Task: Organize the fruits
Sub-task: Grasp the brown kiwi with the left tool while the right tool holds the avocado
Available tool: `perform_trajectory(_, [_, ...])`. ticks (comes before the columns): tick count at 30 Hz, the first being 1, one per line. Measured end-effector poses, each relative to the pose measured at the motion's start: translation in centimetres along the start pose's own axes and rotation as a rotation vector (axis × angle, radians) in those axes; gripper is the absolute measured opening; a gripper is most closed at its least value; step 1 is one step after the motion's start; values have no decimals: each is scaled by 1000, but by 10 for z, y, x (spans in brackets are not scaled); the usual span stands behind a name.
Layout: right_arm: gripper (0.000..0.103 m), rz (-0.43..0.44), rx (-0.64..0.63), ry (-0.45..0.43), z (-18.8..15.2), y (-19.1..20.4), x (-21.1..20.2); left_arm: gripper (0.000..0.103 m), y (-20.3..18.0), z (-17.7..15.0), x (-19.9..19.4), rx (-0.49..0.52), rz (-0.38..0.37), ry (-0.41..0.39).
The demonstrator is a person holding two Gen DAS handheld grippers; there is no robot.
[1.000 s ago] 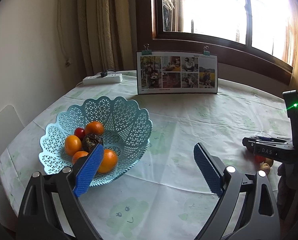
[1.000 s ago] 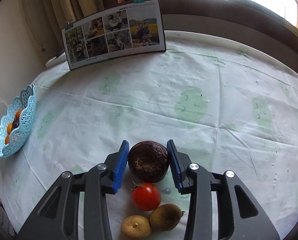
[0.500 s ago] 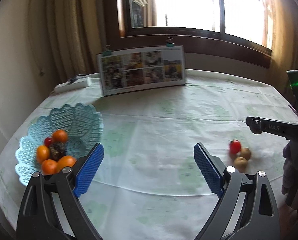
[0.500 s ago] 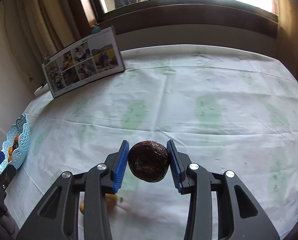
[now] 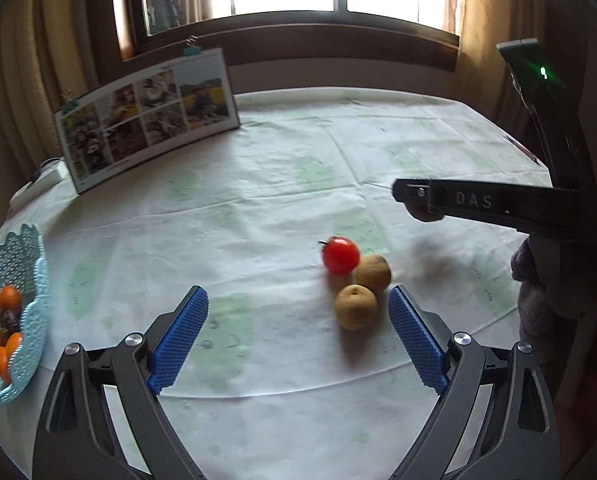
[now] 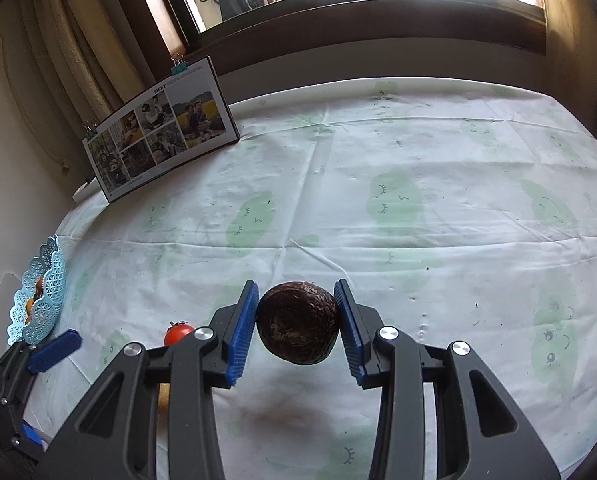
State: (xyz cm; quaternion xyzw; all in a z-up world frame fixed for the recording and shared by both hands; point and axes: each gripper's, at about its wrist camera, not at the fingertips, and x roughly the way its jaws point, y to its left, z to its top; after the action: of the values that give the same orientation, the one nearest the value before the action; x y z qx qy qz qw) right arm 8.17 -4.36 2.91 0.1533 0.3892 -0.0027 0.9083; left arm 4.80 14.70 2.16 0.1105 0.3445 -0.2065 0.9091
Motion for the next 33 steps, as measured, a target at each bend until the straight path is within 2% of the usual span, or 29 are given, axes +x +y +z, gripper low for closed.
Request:
perform_trajectory(4, [40,8,4,0,-1,0,-1,81,-4,0,15,0,-42,45])
perform_trajectory(7, [40,13,3,-1,-1,1,-1,67,-4,0,25,-14,-81,79])
perform_trajectory(9, [40,15,4,0,-1,1,-1,54,-3,0,29,-26,-108,96])
perform_trajectory(11, [40,14,4,3,-1,0,0,47,-4,-2,33,-35,-133,109])
perform_trajectory(17, [40,14,4,4,-3,1,1,28,-7,-4,29,-32,-170,95])
perform_trajectory(25, [40,16,9,-7,-2,1,-1,27,-10,-6,22,-26,-177,81])
perform_trajectory(33, [40,21,10,-18,-2,1,-3,27,-3,-3,10,-40,-110,36])
